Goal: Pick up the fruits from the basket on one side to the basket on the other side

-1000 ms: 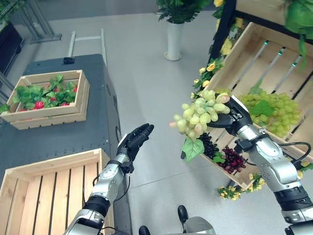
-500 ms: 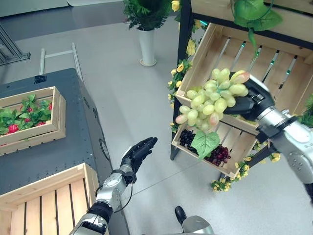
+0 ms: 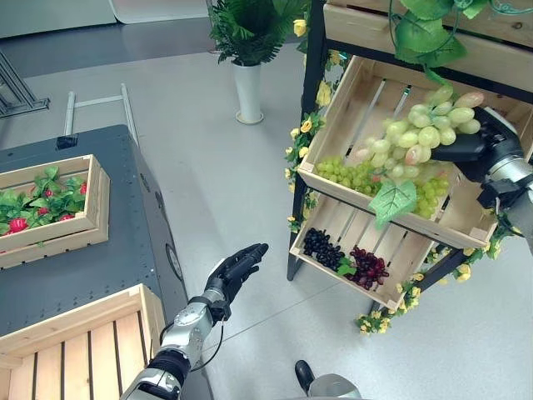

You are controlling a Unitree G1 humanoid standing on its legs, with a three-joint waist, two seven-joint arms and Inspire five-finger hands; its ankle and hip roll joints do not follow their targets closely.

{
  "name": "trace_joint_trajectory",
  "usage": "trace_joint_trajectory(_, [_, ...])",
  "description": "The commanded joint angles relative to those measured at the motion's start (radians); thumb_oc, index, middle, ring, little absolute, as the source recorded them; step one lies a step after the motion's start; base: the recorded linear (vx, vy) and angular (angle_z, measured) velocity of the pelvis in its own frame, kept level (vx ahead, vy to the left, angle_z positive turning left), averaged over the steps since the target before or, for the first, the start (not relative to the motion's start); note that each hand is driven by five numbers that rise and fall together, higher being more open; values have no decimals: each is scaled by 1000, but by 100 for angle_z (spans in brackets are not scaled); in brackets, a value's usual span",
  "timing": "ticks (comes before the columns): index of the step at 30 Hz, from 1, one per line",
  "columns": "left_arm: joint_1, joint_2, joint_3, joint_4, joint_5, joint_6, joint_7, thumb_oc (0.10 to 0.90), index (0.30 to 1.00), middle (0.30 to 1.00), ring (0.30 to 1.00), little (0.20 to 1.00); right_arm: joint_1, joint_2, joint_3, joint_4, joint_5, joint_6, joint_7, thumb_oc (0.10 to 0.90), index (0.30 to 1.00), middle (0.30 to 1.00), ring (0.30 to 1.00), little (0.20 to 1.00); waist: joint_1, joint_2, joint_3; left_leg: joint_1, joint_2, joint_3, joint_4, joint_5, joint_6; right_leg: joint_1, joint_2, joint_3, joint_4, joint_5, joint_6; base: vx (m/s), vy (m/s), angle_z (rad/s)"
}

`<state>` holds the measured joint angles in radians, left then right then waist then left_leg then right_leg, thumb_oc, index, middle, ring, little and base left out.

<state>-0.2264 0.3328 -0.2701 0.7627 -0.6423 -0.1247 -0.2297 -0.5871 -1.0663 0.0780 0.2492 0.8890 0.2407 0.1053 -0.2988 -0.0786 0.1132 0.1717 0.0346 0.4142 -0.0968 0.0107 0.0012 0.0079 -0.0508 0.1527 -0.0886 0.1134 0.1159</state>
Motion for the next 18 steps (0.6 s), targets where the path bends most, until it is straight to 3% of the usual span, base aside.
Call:
trace_joint_trajectory(1, [-38,45,-22,-18,-17,-87,-37,800,900,900,900,900,-292,-111,-51,133,-29,-77,-57,400,300,300,300,300,57,16,-90,-5,-9,-77,37,-120,15,18,48,-39,41,-60,0,-78,-52,0])
trace_joint_trajectory(9, [-45,46,-38,-13,-22,-85,-27,800,900,900,900,900,-382,-127,24,335,-104,-12,-119,400,300,300,300,300,73,15,-90,-4,-11,-89,25,-112,11,17,47,-49,38,-57,-5,-10,-7,0])
trace_joint_trajectory(18, [-57,46,-43,-19,-27,-67,-26,800,900,900,900,900,-433,-108,110,499,-197,27,-50,400,300,300,300,300,95,16,-82,-9,-13,-102,19,-104,10,12,43,-62,41,-59,-9,-18,8,2])
